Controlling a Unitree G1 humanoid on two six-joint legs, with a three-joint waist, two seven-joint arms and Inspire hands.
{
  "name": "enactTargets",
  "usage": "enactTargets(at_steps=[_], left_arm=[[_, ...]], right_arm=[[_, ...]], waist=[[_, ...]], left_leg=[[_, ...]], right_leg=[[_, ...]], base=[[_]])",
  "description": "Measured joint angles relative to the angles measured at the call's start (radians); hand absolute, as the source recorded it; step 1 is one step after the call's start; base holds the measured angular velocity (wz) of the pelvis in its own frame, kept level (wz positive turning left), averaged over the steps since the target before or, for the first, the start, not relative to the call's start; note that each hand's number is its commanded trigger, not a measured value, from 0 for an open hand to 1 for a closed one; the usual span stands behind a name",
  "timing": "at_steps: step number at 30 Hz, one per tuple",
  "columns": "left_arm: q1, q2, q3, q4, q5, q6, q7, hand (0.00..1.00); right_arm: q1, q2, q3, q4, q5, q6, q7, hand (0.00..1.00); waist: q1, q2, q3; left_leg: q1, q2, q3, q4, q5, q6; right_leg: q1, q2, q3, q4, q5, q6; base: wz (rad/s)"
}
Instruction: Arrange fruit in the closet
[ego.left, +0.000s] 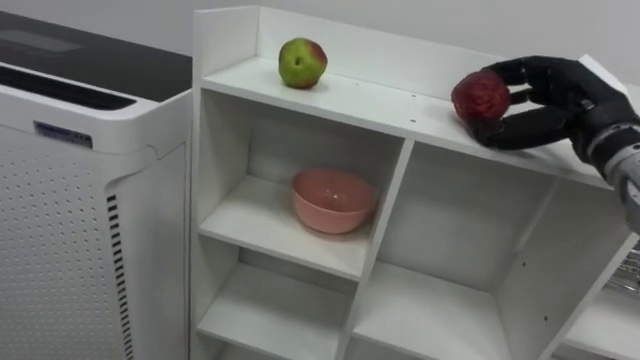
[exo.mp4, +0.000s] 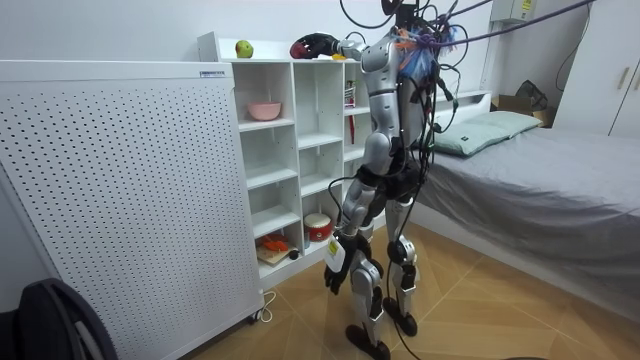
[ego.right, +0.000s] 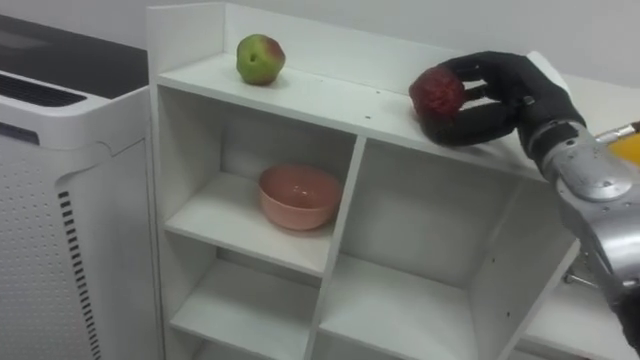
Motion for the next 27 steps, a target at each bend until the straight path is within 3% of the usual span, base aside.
enactTargets(at_steps=[4,5,8,13,18,27], left_arm=[[-0.021,0.000,-0.014,0.000,0.000,-0.029,0.023,0.00],[-0.029,0.000,-0.017,-0.001,0.001,-0.041,0.025,0.00],[-0.029,0.000,-0.020,0.000,0.000,-0.053,0.050,0.00],[-0.028,-0.002,-0.020,0.004,-0.001,-0.065,0.064,0.00],[-0.026,-0.002,-0.022,0.021,0.000,-0.065,0.066,0.00],[-0.038,-0.007,-0.075,0.030,-0.011,-0.066,0.067,0.00]], right_arm=[[0.062,0.056,0.001,-0.203,-0.021,-0.002,0.009,1.00],[0.086,0.063,0.001,-0.277,-0.046,-0.002,0.009,1.00],[0.160,0.088,0.001,-0.446,-0.055,-0.017,0.020,1.00],[0.206,0.103,0.001,-0.583,-0.043,-0.022,0.071,1.00],[0.234,0.103,0.001,-0.683,-0.043,-0.027,0.121,1.00],[0.372,0.181,0.016,-0.774,-0.080,-0.036,0.173,1.00]], waist=[[-0.008,0.012,0.0025],[-0.007,0.012,-0.0024],[-0.014,0.022,-0.0009],[-0.024,0.044,0.0002],[-0.030,0.072,-0.0099],[-0.026,0.065,-0.0090]], left_leg=[[0.001,-0.001,0.000,-0.001,0.000,0.000],[-0.003,0.000,0.000,-0.001,0.001,0.001],[-0.002,-0.002,-0.002,-0.002,0.001,0.002],[0.000,-0.001,-0.001,-0.001,0.001,0.002],[0.007,-0.001,0.008,-0.012,0.002,0.002],[0.007,-0.001,0.015,-0.010,0.004,0.000]], right_leg=[[-0.002,-0.001,0.008,0.000,0.000,0.000],[-0.009,-0.002,0.011,0.000,0.000,0.000],[-0.004,-0.002,0.018,-0.003,0.000,0.000],[0.001,-0.001,0.058,-0.015,0.000,0.000],[0.008,0.000,0.057,-0.014,0.000,0.000],[0.001,0.007,0.107,-0.012,0.001,-0.001]], base=[[0.01],[0.03],[0.05],[0.00],[-0.05],[-0.05]])
